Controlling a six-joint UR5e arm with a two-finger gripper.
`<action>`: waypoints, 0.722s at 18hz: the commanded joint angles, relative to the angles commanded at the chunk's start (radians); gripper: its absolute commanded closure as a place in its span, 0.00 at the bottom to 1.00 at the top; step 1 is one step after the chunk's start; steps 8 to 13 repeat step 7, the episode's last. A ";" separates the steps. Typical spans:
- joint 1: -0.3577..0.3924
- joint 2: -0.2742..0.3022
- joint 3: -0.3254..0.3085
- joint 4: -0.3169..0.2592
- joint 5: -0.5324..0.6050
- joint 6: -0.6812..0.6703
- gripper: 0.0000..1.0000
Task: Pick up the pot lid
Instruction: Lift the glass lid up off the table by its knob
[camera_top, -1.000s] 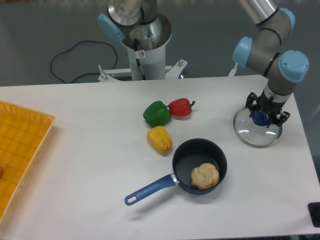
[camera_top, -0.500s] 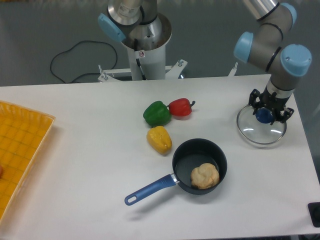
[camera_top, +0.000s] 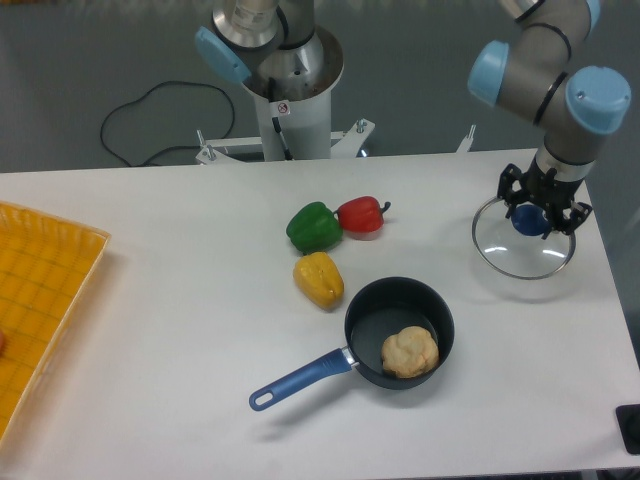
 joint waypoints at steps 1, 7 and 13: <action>-0.008 0.002 0.002 -0.009 0.000 -0.002 0.52; -0.018 0.015 0.009 -0.031 0.000 -0.006 0.52; -0.018 0.015 0.009 -0.031 0.000 -0.006 0.52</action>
